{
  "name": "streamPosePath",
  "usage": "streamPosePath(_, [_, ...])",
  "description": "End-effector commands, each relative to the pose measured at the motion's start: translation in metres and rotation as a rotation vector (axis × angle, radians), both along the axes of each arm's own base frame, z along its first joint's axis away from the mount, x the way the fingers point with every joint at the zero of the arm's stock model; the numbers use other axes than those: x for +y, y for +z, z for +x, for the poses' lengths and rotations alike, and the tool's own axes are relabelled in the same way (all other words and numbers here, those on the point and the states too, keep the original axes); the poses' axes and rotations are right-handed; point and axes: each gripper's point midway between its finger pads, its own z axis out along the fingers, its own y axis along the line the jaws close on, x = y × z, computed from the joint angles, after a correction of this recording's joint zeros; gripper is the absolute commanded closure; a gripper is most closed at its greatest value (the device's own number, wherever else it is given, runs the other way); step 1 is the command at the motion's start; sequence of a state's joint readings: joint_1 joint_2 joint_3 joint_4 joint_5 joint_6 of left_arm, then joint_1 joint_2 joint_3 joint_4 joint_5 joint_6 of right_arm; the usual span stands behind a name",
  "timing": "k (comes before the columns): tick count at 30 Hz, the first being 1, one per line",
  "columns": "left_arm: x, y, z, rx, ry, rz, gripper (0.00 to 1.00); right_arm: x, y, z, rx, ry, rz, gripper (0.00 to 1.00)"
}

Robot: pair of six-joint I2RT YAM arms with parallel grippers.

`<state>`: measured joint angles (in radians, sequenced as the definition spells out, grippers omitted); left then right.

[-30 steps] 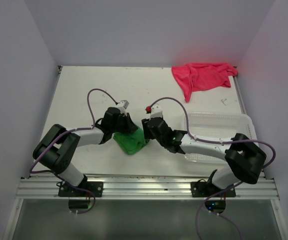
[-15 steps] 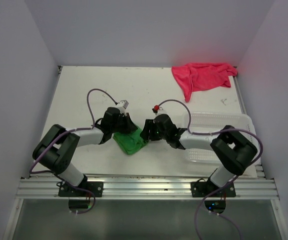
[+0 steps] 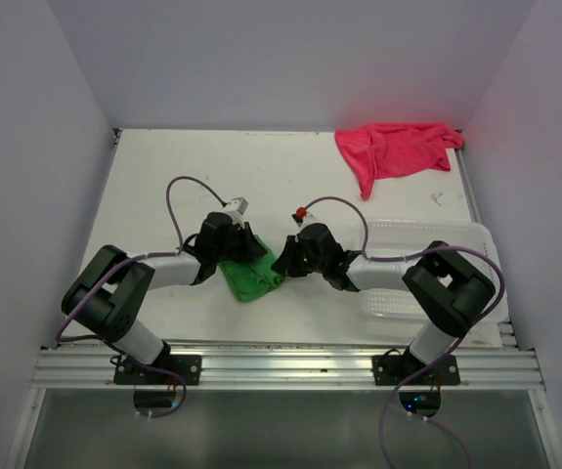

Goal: Roll the towels
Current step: Roll the towel

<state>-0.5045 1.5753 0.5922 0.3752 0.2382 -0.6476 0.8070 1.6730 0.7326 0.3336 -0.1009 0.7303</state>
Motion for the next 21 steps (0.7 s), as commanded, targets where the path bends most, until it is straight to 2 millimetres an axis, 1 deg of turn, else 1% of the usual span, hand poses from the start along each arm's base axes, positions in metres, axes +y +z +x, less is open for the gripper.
streamPosePath(1, [0.014, -0.022, -0.007, 0.069, 0.034, 0.075, 0.95, 0.001, -0.01, -0.014, 0.035, 0.062, -0.019, 1.0])
streamPosePath(3, [0.014, -0.02, -0.004, 0.064, 0.029, 0.082, 0.95, -0.004, -0.007, -0.011, 0.006, 0.061, -0.051, 1.0])
streamPosePath(4, [0.012, -0.014, 0.001, 0.049, 0.029, 0.079, 0.95, -0.006, -0.005, -0.009, -0.007, 0.059, -0.063, 1.0])
streamPosePath(5, [0.012, -0.013, 0.002, 0.051, 0.03, 0.083, 0.95, -0.01, -0.004, -0.009, -0.012, 0.059, -0.087, 1.0])
streamPosePath(6, [0.012, -0.01, 0.004, 0.043, 0.027, 0.083, 0.95, -0.015, 0.003, -0.003, -0.061, 0.047, -0.12, 1.0])
streamPosePath(7, [0.01, -0.004, 0.01, 0.028, 0.026, 0.076, 0.95, -0.019, 0.005, 0.0, -0.08, 0.039, -0.142, 1.0])
streamPosePath(8, [0.011, -0.002, 0.012, 0.029, 0.027, 0.081, 0.95, -0.025, 0.006, 0.001, -0.092, 0.036, -0.179, 1.0])
streamPosePath(9, [0.011, 0.001, 0.014, 0.023, 0.024, 0.083, 0.95, -0.034, 0.014, 0.01, -0.152, 0.014, -0.225, 1.0])
streamPosePath(10, [0.007, 0.009, 0.019, 0.006, 0.015, 0.073, 0.95, -0.039, 0.017, 0.014, -0.175, 0.003, -0.259, 1.0])
streamPosePath(12, [0.008, 0.019, 0.024, -0.014, 0.019, 0.068, 0.93, -0.048, 0.022, 0.017, -0.23, 0.014, -0.339, 1.0])
streamPosePath(13, [0.007, 0.027, 0.03, -0.035, 0.02, 0.065, 0.92, -0.055, 0.031, 0.025, -0.273, -0.019, -0.377, 1.0])
streamPosePath(14, [0.01, 0.029, 0.031, -0.038, 0.025, 0.078, 0.92, -0.057, 0.031, 0.023, -0.301, 0.004, -0.421, 1.0])
streamPosePath(16, [0.01, 0.04, 0.036, -0.075, 0.027, 0.082, 0.91, -0.063, 0.038, 0.029, -0.37, -0.025, -0.492, 1.0])
streamPosePath(17, [0.013, 0.042, 0.037, -0.071, 0.031, 0.087, 0.91, -0.057, 0.042, 0.024, -0.41, -0.007, -0.519, 1.0])
streamPosePath(18, [0.015, 0.045, 0.039, -0.083, 0.031, 0.092, 0.91, -0.056, 0.043, 0.022, -0.454, 0.023, -0.568, 1.0])
streamPosePath(19, [0.016, 0.049, 0.041, -0.089, 0.035, 0.091, 0.91, -0.064, 0.041, 0.022, -0.477, 0.011, -0.643, 1.0])
streamPosePath(20, [0.017, 0.049, 0.041, -0.088, 0.036, 0.093, 0.91, -0.055, 0.041, 0.014, -0.505, 0.047, -0.662, 1.0])
streamPosePath(21, [0.019, 0.051, 0.042, -0.094, 0.037, 0.094, 0.91, -0.054, 0.041, 0.012, -0.528, 0.063, -0.69, 1.0])
